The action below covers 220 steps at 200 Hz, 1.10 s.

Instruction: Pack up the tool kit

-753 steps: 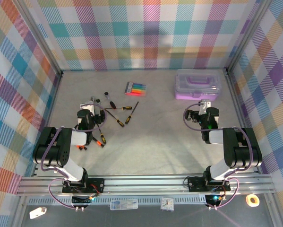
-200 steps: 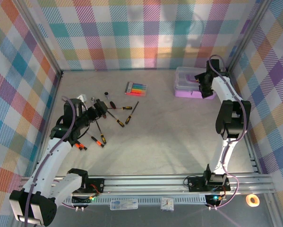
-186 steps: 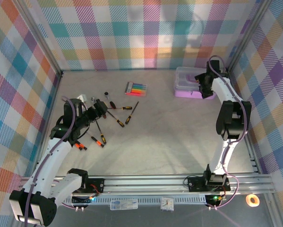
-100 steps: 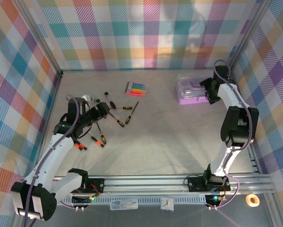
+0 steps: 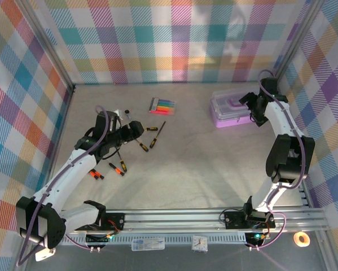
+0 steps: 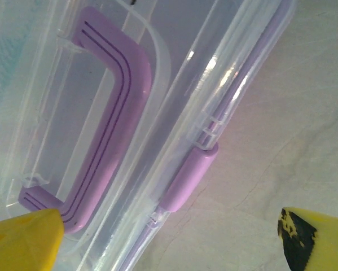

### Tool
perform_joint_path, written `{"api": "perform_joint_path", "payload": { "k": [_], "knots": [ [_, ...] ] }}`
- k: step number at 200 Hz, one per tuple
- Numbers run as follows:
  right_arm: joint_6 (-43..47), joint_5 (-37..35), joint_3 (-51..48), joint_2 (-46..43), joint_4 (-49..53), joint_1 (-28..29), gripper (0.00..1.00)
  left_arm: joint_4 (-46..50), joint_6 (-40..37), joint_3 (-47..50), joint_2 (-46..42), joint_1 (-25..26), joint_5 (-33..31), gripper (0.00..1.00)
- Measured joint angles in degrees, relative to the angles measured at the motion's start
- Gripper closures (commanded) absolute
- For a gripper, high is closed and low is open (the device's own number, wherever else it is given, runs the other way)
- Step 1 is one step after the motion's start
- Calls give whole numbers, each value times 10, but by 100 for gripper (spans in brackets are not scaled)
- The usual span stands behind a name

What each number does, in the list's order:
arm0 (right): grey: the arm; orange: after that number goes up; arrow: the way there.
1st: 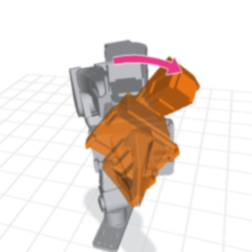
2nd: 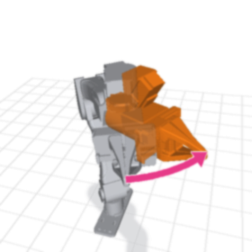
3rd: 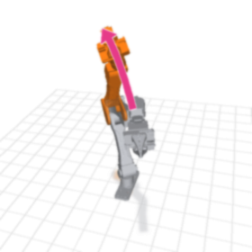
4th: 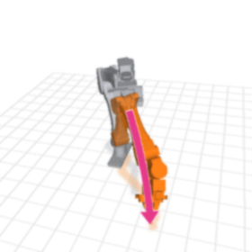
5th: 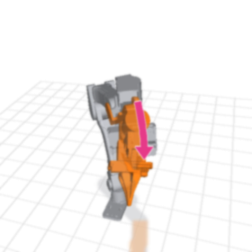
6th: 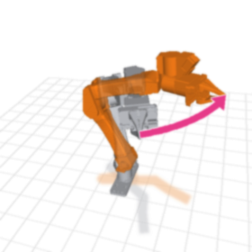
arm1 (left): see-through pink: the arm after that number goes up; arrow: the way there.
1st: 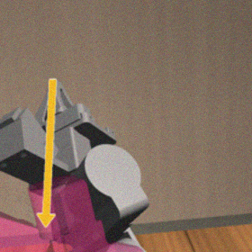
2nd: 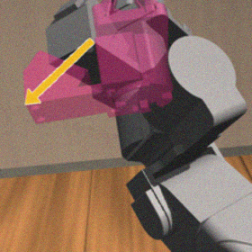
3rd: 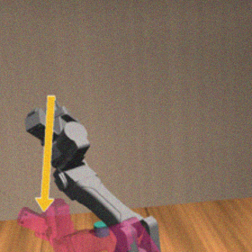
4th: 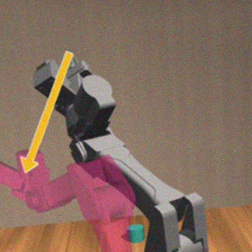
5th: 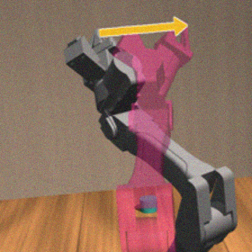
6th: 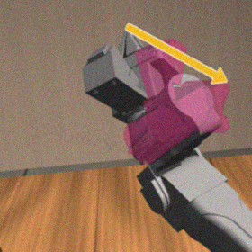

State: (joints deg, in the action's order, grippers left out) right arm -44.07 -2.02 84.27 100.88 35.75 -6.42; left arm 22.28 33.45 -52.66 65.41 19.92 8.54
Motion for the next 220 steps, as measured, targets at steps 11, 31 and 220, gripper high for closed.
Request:
{"api": "perform_joint_path", "payload": {
  "k": [11,31,220],
  "knots": [
    [-1,9,27,19,10,0,2,0,0,-2,9,7,-2,19],
    [-9,16,72,64,13,0,4,1,-2,-7,26,22,-5,20],
    [99,94,-146,-53,-84,64,36,38,-31,-69,50,39,-22,20]
  ]
}}
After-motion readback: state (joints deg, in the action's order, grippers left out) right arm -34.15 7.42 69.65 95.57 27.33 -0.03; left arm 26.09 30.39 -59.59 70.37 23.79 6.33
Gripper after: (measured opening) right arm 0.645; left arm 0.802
